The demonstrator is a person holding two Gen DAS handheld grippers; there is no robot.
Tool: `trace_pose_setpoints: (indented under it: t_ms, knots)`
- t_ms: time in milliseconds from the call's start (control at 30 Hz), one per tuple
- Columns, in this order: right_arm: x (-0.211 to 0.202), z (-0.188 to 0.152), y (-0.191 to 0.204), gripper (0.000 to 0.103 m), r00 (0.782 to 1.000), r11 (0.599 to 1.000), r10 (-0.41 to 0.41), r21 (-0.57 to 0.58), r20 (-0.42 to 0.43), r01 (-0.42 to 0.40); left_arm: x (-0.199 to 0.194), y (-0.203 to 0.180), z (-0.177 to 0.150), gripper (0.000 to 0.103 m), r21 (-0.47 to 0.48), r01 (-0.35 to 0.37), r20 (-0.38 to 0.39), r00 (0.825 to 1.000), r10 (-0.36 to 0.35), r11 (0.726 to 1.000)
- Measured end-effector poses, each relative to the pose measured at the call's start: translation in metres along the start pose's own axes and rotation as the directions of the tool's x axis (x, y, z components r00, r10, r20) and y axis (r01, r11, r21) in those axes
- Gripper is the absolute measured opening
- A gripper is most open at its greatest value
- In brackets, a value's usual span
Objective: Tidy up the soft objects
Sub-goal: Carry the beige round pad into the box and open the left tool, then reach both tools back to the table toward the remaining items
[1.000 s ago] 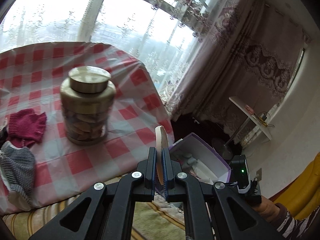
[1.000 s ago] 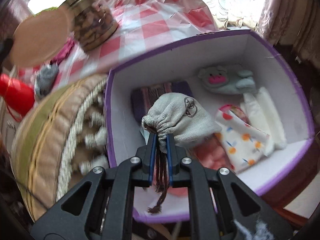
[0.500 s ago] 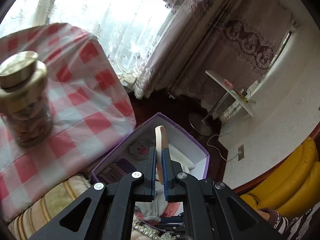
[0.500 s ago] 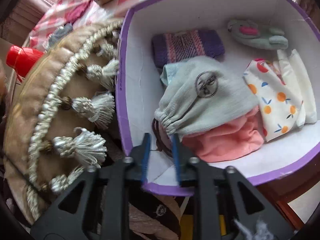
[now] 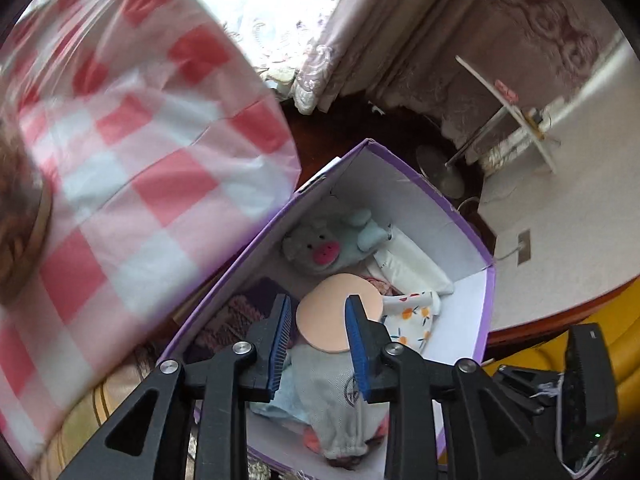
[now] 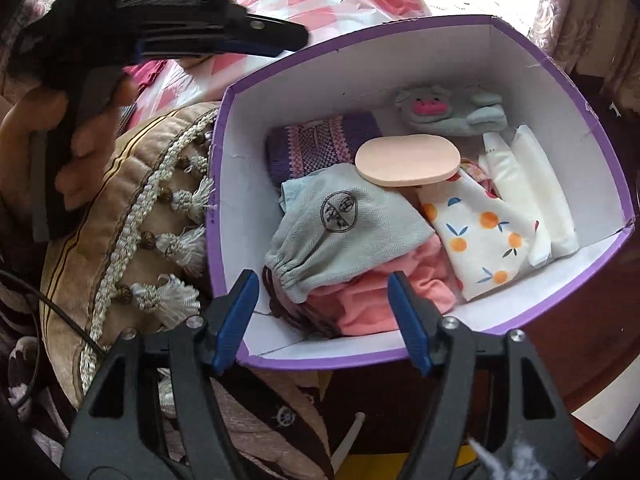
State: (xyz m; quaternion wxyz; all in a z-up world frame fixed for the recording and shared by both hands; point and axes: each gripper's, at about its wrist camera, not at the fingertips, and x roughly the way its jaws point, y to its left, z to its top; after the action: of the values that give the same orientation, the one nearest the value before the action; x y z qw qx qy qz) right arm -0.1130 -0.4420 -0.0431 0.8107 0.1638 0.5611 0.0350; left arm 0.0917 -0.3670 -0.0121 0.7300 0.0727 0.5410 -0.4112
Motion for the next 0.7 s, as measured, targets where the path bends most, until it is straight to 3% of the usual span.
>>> trace_pose_setpoints:
  t_ms: [133,267,400,567,700]
  knots:
    - [-0.002,0.009,0.007,0.07,1.0,1.0,-0.003,-0.005,0.025,0.003,-0.022,0.005,-0.007,0.043,-0.021,0.002,0.078,0.997,-0.001,1.0]
    - [-0.011,0.021,0.024,0.07,0.997,0.999,0.004,-0.034,0.075,-0.001,-0.058,0.008,-0.023,0.06,-0.032,0.035,0.205,0.978,-0.028,0.999]
    - [-0.023,0.034,0.047,0.07,0.993,0.995,0.026,-0.094,0.116,-0.015,-0.095,0.023,-0.043,0.061,-0.072,0.024,0.316,0.949,0.0,0.997]
    - [-0.039,0.056,0.086,0.07,0.98,0.981,0.106,-0.179,0.168,-0.076,-0.136,0.065,-0.071,0.061,-0.179,-0.038,0.348,0.932,0.1,0.983]
    - [-0.046,0.073,0.122,0.07,0.965,0.957,0.184,-0.258,0.186,-0.133,-0.173,0.109,-0.104,0.061,-0.294,-0.067,0.404,0.895,0.188,0.953]
